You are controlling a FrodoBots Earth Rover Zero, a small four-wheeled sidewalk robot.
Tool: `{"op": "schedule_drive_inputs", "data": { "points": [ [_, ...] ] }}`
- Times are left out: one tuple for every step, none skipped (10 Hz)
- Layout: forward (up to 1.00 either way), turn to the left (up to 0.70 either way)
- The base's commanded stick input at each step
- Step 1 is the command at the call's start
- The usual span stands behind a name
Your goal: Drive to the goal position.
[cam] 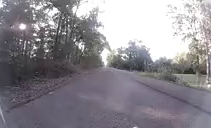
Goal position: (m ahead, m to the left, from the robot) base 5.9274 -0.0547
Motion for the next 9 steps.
{"op": "schedule_drive_inputs", "data": {
  "points": [
    [0.06,0.0],
    [0.06,0.0],
    [0.06,0.0],
    [0.06,0.0],
    [0.06,0.0],
    [0.06,0.0],
    [0.06,0.0],
    [0.06,0.0],
    [0.06,0.0]
  ]
}}
